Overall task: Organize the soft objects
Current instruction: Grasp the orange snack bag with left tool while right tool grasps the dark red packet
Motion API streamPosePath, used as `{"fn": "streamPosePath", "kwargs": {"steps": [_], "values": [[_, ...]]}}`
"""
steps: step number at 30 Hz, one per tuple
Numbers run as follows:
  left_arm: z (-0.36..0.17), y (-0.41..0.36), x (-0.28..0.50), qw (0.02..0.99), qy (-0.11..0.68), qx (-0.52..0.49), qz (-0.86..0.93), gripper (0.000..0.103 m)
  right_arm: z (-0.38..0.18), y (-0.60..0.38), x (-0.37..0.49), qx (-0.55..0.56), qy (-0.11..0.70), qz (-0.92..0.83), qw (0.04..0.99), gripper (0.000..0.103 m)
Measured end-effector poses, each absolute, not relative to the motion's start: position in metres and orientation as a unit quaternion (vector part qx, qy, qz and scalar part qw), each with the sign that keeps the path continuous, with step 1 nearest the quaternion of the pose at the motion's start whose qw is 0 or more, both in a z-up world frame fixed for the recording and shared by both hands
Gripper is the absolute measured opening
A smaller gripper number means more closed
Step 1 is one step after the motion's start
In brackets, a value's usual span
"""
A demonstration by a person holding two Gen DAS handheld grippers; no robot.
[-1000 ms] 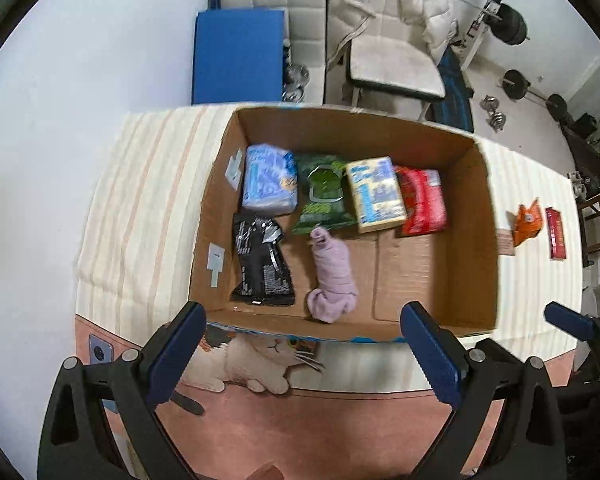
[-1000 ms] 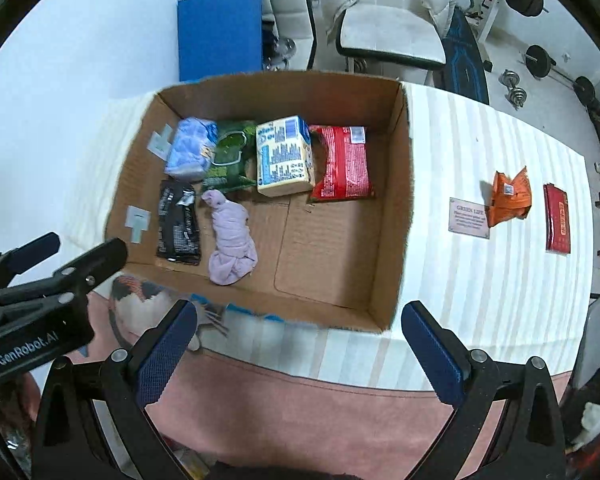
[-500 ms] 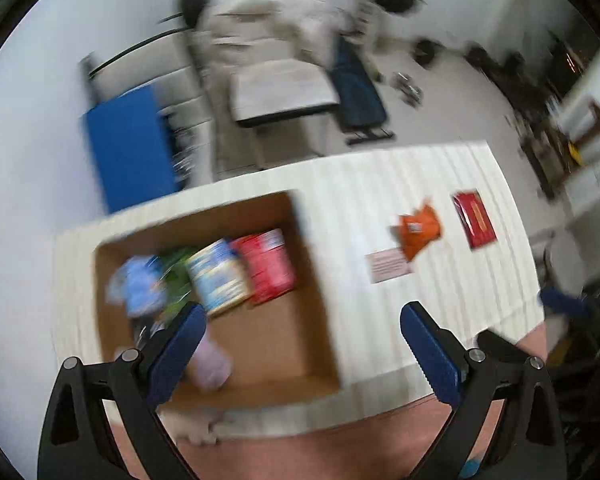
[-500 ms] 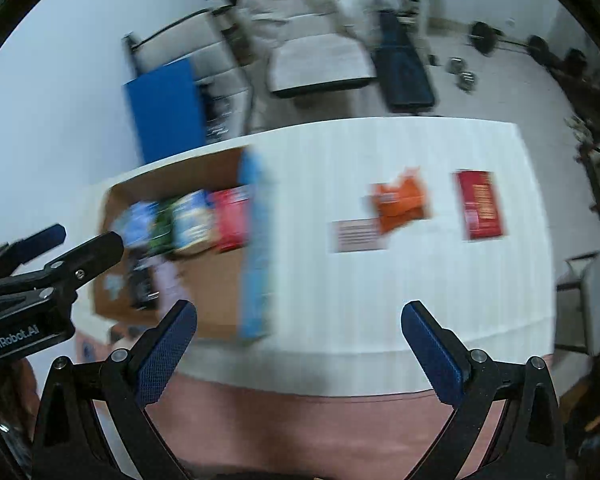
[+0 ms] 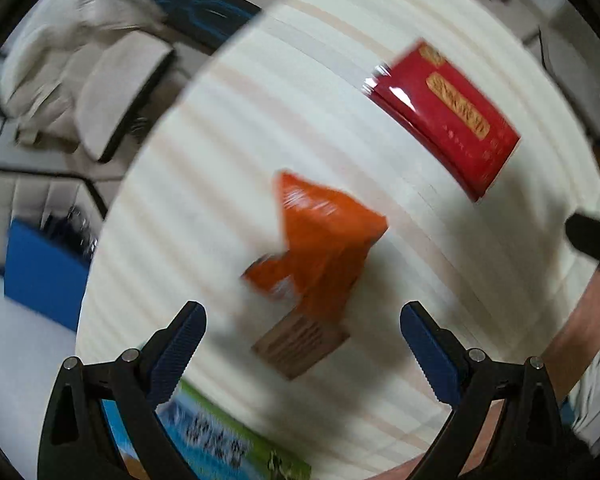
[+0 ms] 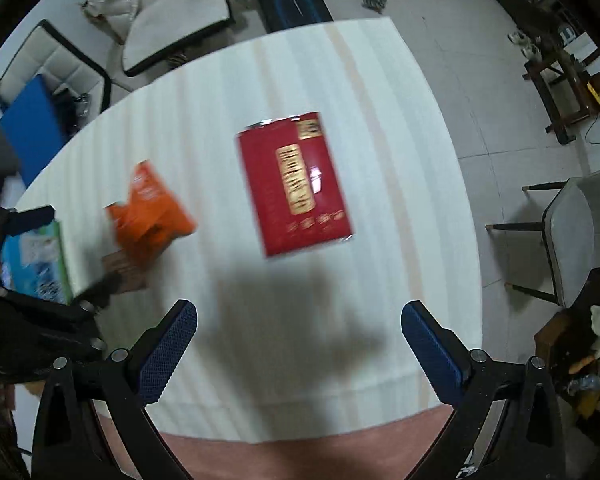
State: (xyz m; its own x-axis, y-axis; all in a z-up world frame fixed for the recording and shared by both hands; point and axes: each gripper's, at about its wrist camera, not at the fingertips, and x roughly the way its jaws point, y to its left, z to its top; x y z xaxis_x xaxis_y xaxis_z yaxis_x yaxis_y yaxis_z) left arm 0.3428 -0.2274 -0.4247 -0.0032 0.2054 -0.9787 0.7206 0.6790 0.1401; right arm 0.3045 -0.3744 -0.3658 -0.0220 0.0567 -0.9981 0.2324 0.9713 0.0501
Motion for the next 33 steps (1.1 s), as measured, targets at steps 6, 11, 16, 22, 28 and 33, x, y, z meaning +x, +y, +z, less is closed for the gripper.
{"fn": "streamPosePath", "kwargs": {"steps": [6,11,16,22,28,33], "values": [[-0.464,-0.233,0.351,0.59,0.702,0.354,-0.182,0.066,-0.401,-0.391,0.336,0.101,0.725,-0.054,0.679,0.103],[-0.458,-0.201,0.374,0.614,0.747,0.212,-0.139,0.065,-0.429,-0.394,0.359,0.109,0.735,-0.045,0.668,0.103],[-0.458,-0.162,0.388,0.619,0.778,0.055,-0.094,0.065,-0.455,-0.387,0.379,0.113,0.745,-0.041,0.656,0.103],[-0.458,-0.157,0.384,0.627,0.772,0.059,-0.081,0.065,-0.482,-0.378,0.386,0.088,0.768,-0.06,0.632,0.09],[-0.444,-0.162,0.38,0.641,0.761,0.058,-0.079,0.064,-0.475,-0.365,0.382,0.057,0.761,-0.075,0.642,0.069],[-0.424,-0.156,0.379,0.652,0.752,0.055,-0.085,0.062,-0.465,-0.361,0.372,0.06,0.756,-0.072,0.648,0.06]]}}
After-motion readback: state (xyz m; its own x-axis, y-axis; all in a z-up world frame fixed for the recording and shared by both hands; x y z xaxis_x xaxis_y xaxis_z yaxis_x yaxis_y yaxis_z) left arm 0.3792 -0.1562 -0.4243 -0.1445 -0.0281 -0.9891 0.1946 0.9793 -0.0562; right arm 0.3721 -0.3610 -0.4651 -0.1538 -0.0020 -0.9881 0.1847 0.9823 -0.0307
